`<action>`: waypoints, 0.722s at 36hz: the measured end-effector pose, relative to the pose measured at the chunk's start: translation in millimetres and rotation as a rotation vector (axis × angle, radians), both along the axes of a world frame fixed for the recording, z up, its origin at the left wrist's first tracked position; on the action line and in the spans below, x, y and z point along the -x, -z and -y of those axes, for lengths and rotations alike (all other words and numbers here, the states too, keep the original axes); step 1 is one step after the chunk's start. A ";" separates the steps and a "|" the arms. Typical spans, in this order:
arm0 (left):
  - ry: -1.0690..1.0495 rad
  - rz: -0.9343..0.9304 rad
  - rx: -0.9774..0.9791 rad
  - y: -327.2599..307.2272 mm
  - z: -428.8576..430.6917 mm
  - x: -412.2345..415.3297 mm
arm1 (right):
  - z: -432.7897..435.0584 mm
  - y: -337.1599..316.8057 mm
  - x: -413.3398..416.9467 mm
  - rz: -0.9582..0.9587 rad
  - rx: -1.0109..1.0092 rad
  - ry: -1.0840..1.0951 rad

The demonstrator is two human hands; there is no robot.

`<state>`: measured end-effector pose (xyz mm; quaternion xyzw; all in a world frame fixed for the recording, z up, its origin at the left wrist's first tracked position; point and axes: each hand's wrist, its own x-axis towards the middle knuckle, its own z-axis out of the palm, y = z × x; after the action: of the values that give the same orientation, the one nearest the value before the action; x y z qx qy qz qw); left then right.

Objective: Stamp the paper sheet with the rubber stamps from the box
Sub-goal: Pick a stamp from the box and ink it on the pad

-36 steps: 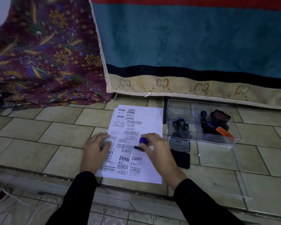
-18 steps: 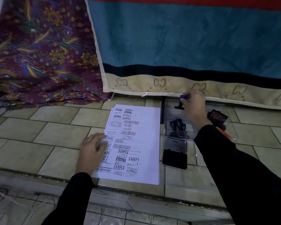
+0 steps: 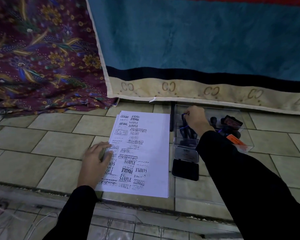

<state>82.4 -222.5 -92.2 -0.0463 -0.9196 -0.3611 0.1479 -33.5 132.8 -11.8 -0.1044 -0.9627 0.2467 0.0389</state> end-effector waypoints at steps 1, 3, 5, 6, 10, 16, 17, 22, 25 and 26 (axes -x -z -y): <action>0.001 -0.001 0.000 -0.7 -0.3 -0.2 | -0.4 -1.4 0.3 0.020 -0.019 -0.011; 0.001 -0.002 -0.004 -1.8 -0.4 -0.3 | -1.2 -3.6 0.4 0.051 -0.046 -0.035; 0.002 0.000 -0.004 -1.8 -0.4 0.2 | -2.9 -4.7 -0.6 0.042 -0.058 -0.039; 0.004 0.000 0.001 -1.4 -0.1 0.6 | -5.4 -5.1 -0.8 0.019 -0.041 -0.027; 0.006 -0.008 0.002 0.0 0.7 1.0 | -27.7 -10.6 -0.9 -0.143 0.044 0.030; 0.001 -0.002 -0.001 0.4 0.8 0.4 | -67.6 -13.5 0.4 -0.044 -0.110 0.106; 0.001 -0.003 0.000 0.1 0.6 0.5 | -69.9 -12.8 1.6 0.006 -0.144 0.111; -0.006 -0.004 0.015 0.1 0.4 -0.1 | -68.5 -12.7 11.4 0.123 -0.277 0.071; -0.008 -0.010 0.010 0.1 0.2 -0.3 | -68.4 -11.8 12.3 0.147 -0.346 0.074; -0.006 -0.010 0.009 -0.1 -0.2 -0.1 | -69.2 -10.6 11.3 0.152 -0.363 0.076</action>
<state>82.5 -222.3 -92.1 -0.0458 -0.9206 -0.3562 0.1536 -44.8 202.1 -1.2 -0.1503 -0.9869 0.0590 -0.0066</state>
